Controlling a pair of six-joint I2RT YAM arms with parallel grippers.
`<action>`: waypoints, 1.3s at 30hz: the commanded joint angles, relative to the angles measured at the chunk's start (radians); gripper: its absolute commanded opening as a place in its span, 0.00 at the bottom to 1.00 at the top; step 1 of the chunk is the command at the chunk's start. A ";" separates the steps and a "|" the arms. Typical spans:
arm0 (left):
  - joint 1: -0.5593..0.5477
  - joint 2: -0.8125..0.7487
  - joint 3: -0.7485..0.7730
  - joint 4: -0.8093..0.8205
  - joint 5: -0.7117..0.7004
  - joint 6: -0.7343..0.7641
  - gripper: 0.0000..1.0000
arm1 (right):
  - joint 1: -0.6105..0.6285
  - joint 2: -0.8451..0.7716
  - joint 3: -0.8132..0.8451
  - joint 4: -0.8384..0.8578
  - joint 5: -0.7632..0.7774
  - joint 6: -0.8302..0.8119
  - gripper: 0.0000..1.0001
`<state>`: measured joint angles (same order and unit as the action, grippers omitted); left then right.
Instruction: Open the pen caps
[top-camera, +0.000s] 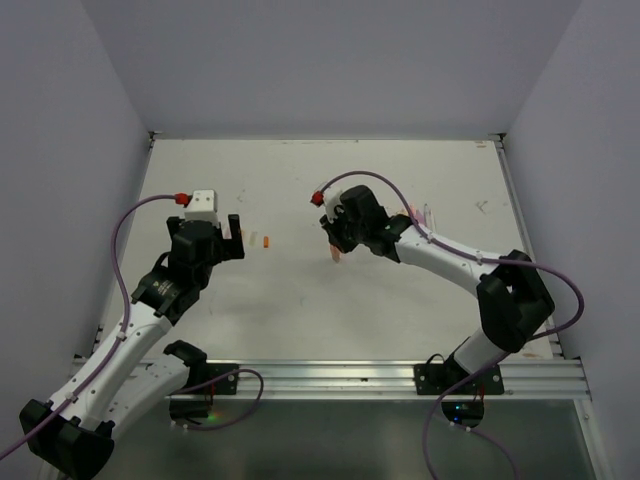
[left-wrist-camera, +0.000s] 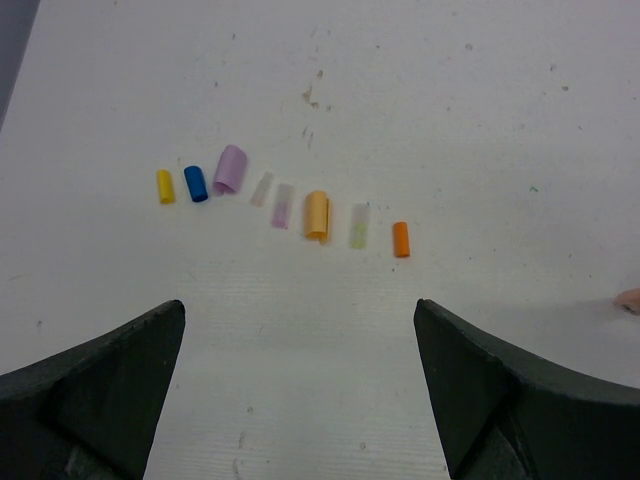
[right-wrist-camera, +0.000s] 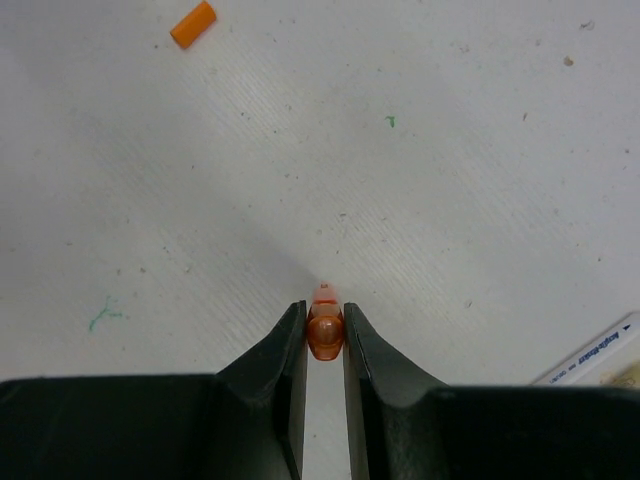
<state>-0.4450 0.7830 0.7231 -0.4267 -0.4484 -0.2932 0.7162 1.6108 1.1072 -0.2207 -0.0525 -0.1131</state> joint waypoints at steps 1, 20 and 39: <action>0.009 -0.001 -0.002 0.055 0.007 0.022 1.00 | -0.001 -0.083 0.066 0.000 -0.041 0.006 0.00; 0.012 0.036 -0.011 0.077 0.152 0.049 1.00 | 0.000 0.012 0.077 0.058 -0.365 0.105 0.00; -0.110 0.200 -0.341 0.528 0.478 -0.363 1.00 | -0.006 0.032 0.079 0.086 -0.353 0.158 0.00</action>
<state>-0.5335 0.9649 0.3985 -0.0940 0.0044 -0.5861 0.7132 1.6482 1.1660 -0.1814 -0.3958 0.0288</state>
